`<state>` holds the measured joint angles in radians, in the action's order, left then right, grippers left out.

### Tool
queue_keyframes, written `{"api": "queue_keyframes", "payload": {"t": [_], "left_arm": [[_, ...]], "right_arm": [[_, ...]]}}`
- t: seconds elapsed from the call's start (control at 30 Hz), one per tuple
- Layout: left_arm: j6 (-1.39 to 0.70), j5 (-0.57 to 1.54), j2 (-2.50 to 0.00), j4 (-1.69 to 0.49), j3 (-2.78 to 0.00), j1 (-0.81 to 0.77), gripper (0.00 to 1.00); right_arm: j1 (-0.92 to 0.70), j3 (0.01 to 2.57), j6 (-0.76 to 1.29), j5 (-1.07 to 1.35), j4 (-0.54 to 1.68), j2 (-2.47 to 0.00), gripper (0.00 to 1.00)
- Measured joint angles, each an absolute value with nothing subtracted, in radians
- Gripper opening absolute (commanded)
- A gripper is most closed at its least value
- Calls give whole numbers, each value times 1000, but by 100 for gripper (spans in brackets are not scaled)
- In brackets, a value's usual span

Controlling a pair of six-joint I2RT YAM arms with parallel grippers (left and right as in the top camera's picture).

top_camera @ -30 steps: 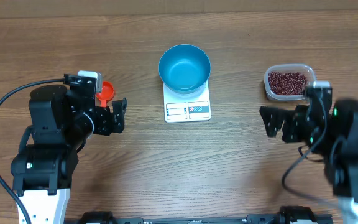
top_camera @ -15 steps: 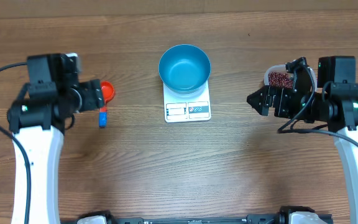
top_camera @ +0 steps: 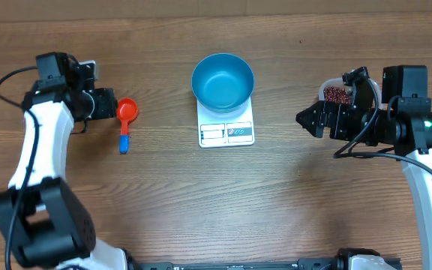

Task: Scoop item into bowl and weigh 150g on scale
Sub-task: 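Reach the left gripper to the red scoop and grasp its handle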

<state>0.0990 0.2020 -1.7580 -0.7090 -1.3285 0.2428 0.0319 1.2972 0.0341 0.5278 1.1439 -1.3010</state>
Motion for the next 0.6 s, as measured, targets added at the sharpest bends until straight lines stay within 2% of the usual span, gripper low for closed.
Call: {"api": "queue_keyframes", "payload": {"t": [0.13,0.2,0.47,0.6], "left_arm": [[131,202,-1829,-650,-1328,243,58],[140,202,-1856,-630,-1328,243,52],[161,202,-1974,-574,-1329,241,48],[163,202,-2017,-567,-1329,226,39]], "right_arm": [[32,1297,34,528,1144,-1301,93],[32,1297,34,528,1144,-1301,92],[32,1297,34,528,1144,-1301,92],[32,1297,34,528,1144,-1301,91]]}}
